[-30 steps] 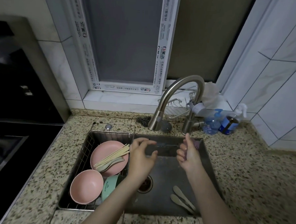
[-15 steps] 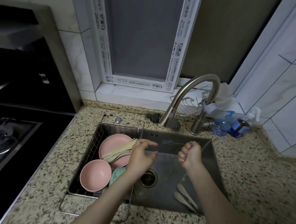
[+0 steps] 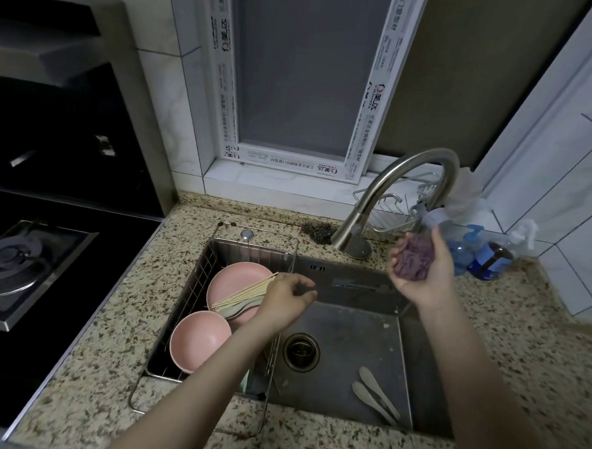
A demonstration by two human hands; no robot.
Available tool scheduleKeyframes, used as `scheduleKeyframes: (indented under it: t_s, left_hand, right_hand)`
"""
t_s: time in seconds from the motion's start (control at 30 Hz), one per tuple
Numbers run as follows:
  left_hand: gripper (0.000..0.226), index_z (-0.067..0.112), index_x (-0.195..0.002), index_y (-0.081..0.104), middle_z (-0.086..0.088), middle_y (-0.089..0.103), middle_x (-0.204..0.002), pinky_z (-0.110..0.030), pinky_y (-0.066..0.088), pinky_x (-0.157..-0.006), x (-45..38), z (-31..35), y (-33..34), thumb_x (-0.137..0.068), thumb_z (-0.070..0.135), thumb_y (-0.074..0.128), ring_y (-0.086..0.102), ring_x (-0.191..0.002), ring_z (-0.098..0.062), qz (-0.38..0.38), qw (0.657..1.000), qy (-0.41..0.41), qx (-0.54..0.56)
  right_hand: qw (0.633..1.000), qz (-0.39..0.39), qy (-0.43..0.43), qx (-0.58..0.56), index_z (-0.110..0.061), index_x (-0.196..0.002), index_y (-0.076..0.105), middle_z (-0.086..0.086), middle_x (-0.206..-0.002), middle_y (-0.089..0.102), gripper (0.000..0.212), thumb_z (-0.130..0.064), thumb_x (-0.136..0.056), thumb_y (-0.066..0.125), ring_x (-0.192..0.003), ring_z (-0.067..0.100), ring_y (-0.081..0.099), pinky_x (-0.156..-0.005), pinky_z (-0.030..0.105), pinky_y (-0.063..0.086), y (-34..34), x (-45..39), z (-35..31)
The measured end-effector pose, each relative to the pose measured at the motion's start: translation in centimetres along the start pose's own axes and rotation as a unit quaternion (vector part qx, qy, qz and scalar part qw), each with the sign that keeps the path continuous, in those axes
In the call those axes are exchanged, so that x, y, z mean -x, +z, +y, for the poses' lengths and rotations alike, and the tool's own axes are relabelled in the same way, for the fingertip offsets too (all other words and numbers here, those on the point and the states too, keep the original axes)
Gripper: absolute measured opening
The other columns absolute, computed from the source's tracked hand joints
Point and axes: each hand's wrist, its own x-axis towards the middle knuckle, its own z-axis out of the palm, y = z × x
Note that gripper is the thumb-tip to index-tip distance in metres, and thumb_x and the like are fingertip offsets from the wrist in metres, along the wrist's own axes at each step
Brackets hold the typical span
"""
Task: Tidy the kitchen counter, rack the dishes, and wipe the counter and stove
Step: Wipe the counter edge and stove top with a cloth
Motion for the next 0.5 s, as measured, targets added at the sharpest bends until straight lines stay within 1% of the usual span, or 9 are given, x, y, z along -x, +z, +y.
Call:
scheduleKeyframes:
  t_s: [0.1, 0.17, 0.2, 0.23, 0.3, 0.33, 0.37, 0.43, 0.5]
  left_hand:
    - [0.007, 0.018, -0.092, 0.068, 0.007, 0.059, -0.091, -0.003, 0.037, -0.065, 0.2, -0.1, -0.3, -0.086, 0.015, 0.064, 0.052, -0.081, -0.003, 0.011, 0.997, -0.015, 0.075]
    - [0.007, 0.018, -0.088, 0.067, 0.011, 0.059, -0.086, -0.005, 0.037, -0.066, 0.4, -0.4, -0.8, -0.087, 0.012, 0.063, 0.052, -0.081, -0.003, 0.016, 0.995, -0.026, 0.095]
    - [0.008, 0.016, -0.087, 0.067, 0.011, 0.06, -0.086, -0.01, 0.038, -0.068, 0.6, -0.6, -1.0, -0.087, 0.011, 0.062, 0.053, -0.083, -0.004, 0.016, 0.995, -0.032, 0.097]
    - [0.009, 0.015, -0.086, 0.067, 0.009, 0.061, -0.088, -0.012, 0.037, -0.07, 0.7, -0.8, -1.3, -0.087, 0.009, 0.06, 0.054, -0.085, -0.005, 0.016, 0.994, -0.039, 0.099]
    - [0.014, 0.016, -0.08, 0.065, 0.004, 0.062, -0.09, -0.012, 0.038, -0.067, 1.2, -1.7, -2.0, -0.088, 0.007, 0.059, 0.055, -0.083, -0.006, 0.021, 0.993, -0.057, 0.103]
    - [0.018, 0.019, -0.076, 0.063, 0.003, 0.062, -0.09, -0.009, 0.038, -0.063, 1.5, -2.3, -2.5, -0.088, 0.007, 0.058, 0.055, -0.08, -0.007, 0.023, 0.992, -0.066, 0.104]
    - [0.021, 0.02, -0.073, 0.061, 0.002, 0.062, -0.09, -0.005, 0.038, -0.06, 1.7, -2.7, -3.0, -0.089, 0.007, 0.058, 0.056, -0.078, -0.007, 0.026, 0.991, -0.074, 0.105]
    - [0.019, 0.018, -0.074, 0.061, 0.003, 0.062, -0.087, -0.001, 0.037, -0.059, 2.0, -3.6, -3.9, -0.089, 0.007, 0.058, 0.055, -0.077, -0.008, 0.035, 0.989, -0.084, 0.113]
    - [0.017, 0.017, -0.076, 0.061, 0.008, 0.059, -0.081, -0.009, 0.041, -0.059, 2.3, -4.4, -4.9, -0.09, 0.009, 0.058, 0.052, -0.067, -0.006, 0.041, 0.986, -0.103, 0.125]
  right_hand:
    - [0.993, -0.113, -0.044, -0.006, -0.021, -0.087, 0.072, -0.001, -0.085, 0.069, 0.025, -0.036, -0.068, 0.076, -0.075, 0.014, 0.066, -0.065, 0.025, 0.054, -1.5, 0.5, -0.6]
    - [0.996, -0.076, 0.037, -0.011, -0.02, -0.093, 0.073, 0.001, -0.092, 0.07, 0.027, -0.028, -0.068, 0.077, -0.079, 0.015, 0.067, -0.068, 0.028, 0.055, -4.4, 0.6, 2.3]
    - [0.992, -0.012, 0.087, 0.086, -0.015, -0.099, 0.071, 0.005, -0.094, 0.068, 0.029, -0.021, -0.071, 0.075, -0.079, 0.018, 0.067, -0.068, 0.03, 0.055, -6.4, 0.7, 4.1]
    - [0.953, 0.049, 0.121, 0.273, -0.01, -0.106, 0.067, 0.01, -0.098, 0.066, 0.027, -0.014, -0.08, 0.069, -0.079, 0.021, 0.064, -0.068, 0.032, 0.053, -8.0, 0.7, 6.2]
    - [0.729, 0.027, 0.169, 0.663, -0.006, -0.098, 0.064, 0.016, -0.099, 0.063, 0.011, -0.009, -0.092, 0.055, -0.082, 0.026, 0.058, -0.071, 0.033, 0.045, -11.7, 1.4, 10.7]
    - [0.666, 0.025, 0.184, 0.723, -0.007, -0.085, 0.064, 0.018, -0.093, 0.064, 0.012, -0.007, -0.093, 0.054, -0.082, 0.026, 0.058, -0.069, 0.033, 0.043, -12.3, 1.6, 12.0]
    - [0.702, 0.035, 0.182, 0.687, -0.008, -0.079, 0.062, 0.02, -0.086, 0.064, 0.016, -0.002, -0.092, 0.054, -0.078, 0.027, 0.058, -0.065, 0.032, 0.042, -12.7, 1.3, 12.5]
    - [0.838, 0.058, 0.167, 0.516, -0.005, -0.09, 0.063, 0.02, -0.075, 0.067, 0.012, 0.004, -0.089, 0.056, -0.065, 0.028, 0.061, -0.054, 0.029, 0.046, -12.3, 0.7, 11.8]
    - [0.951, 0.038, 0.15, 0.266, -0.005, -0.099, 0.066, 0.013, -0.079, 0.072, 0.017, -0.002, -0.09, 0.053, -0.069, 0.025, 0.07, -0.053, 0.029, 0.056, -10.3, 0.0, 10.9]
